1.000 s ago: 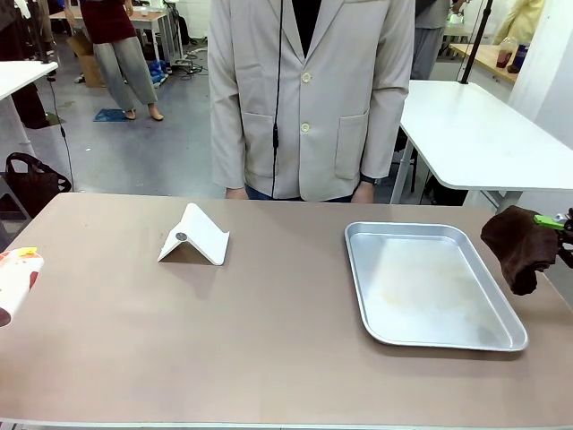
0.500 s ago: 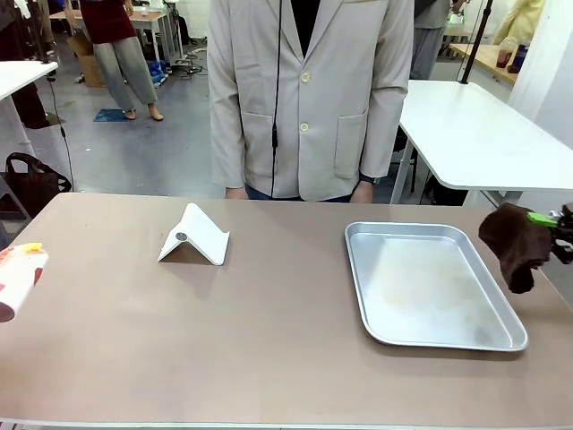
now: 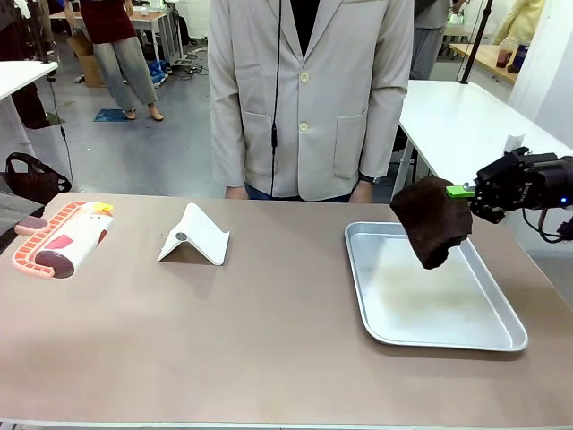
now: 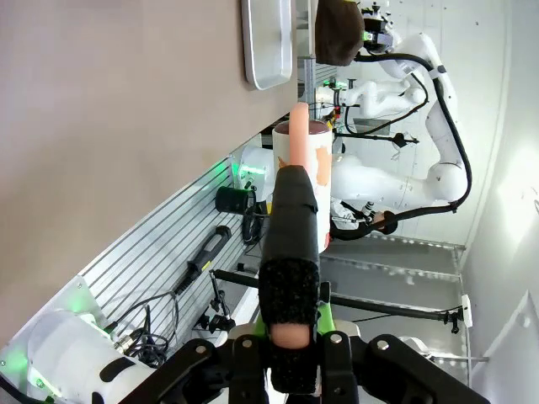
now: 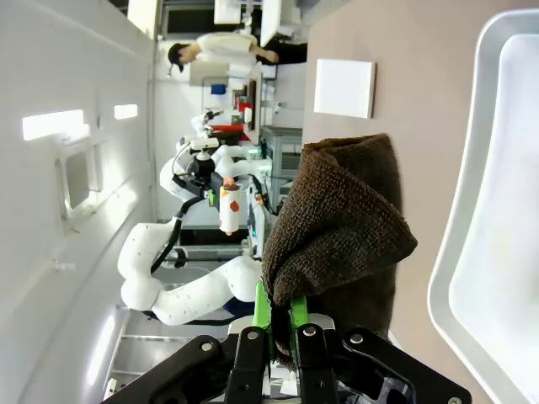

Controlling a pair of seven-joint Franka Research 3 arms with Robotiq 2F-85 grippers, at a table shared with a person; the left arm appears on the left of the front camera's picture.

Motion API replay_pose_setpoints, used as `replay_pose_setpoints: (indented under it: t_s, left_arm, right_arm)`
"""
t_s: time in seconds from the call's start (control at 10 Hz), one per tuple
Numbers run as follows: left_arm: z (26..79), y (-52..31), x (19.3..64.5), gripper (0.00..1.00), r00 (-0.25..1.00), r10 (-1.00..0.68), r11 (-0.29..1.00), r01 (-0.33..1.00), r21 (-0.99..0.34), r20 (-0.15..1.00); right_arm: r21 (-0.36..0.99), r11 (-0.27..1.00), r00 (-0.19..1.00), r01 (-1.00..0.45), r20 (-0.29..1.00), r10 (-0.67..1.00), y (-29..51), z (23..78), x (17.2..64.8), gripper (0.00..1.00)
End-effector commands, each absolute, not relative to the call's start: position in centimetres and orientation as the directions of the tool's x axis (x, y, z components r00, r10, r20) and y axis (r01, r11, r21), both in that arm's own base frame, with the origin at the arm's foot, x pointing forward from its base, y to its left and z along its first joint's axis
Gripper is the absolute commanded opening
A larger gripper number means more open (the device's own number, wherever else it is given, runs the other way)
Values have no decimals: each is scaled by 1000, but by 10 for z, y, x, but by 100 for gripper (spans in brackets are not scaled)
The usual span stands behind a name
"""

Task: Clean the surface of the table.
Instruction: Return the Lint Roller and towel to their original positions.

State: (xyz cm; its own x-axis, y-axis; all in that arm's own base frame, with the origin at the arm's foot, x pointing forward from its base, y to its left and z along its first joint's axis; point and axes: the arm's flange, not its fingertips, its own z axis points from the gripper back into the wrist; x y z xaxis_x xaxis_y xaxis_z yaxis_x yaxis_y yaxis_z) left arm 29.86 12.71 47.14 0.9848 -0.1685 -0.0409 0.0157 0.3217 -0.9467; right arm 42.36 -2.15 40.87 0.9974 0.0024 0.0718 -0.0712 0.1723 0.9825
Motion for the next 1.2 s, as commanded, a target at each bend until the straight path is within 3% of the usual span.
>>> replay_pose_setpoints:
  t_s: [0.0, 0.6, 0.9, 1.1]
  left_arm:
    - [553, -2, 369, 21, 990, -84, 629, -33, -776, -110]
    - [542, -109, 435, 21, 990, -40, 849, -39, -527, -138]
    - [517, -146, 447, 21, 998, -26, 863, -4, -504, -52]
    - [508, -147, 450, 21, 998, -54, 843, 35, -537, -20]
  right_arm:
    - [942, 331, 998, -52, 39, 45, 118, 414, 454, 10]
    - [848, 529, 1000, -26, 27, 6, 227, 362, 466, 10]
    - [780, 626, 998, -18, 49, -31, 242, 335, 483, 10]
    - [806, 592, 1000, 10, 1, -18, 222, 338, 483, 10]
